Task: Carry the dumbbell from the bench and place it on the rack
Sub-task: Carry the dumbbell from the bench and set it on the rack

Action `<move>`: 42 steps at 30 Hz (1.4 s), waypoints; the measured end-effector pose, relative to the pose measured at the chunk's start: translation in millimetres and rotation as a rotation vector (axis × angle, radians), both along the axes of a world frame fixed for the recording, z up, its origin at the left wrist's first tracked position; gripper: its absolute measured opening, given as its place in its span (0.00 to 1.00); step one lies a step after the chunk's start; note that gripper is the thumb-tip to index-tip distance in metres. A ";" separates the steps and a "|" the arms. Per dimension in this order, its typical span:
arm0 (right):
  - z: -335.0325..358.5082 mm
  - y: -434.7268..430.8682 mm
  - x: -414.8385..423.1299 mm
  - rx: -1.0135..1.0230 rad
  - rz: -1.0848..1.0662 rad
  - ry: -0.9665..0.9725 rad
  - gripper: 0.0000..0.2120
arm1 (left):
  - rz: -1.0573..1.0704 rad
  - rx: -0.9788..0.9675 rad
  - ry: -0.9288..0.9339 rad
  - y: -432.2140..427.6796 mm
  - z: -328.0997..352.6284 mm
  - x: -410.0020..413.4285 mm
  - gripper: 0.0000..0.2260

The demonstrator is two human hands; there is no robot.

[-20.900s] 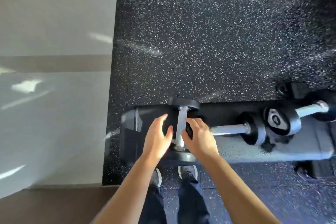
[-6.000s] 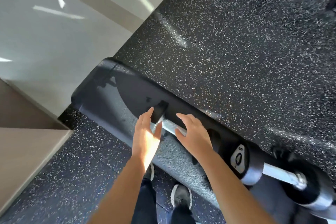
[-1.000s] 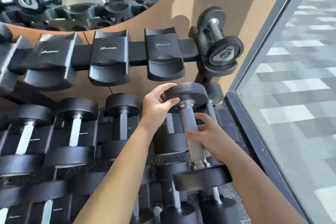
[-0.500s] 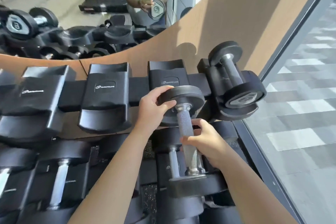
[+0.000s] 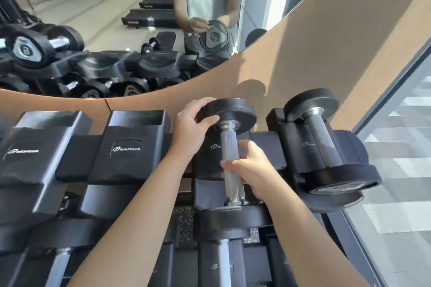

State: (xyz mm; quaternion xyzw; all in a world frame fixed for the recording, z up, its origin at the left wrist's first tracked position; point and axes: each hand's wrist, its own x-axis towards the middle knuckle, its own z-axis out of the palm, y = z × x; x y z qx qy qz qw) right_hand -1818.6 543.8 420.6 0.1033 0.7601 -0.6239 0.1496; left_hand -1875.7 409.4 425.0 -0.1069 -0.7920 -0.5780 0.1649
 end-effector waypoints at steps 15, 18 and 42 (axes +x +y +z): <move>-14.5 0.2 -60.5 -0.027 -0.032 -0.045 0.24 | -0.038 0.100 -0.083 0.8 -24.9 -70.0 0.18; -15.4 1.4 -60.9 -0.059 -0.025 -0.057 0.22 | -0.048 0.079 -0.084 -1.4 -25.5 -68.9 0.18; -16.5 37.8 51.4 0.244 0.201 0.462 0.14 | -0.044 0.080 -0.177 -7.5 -60.7 117.9 0.18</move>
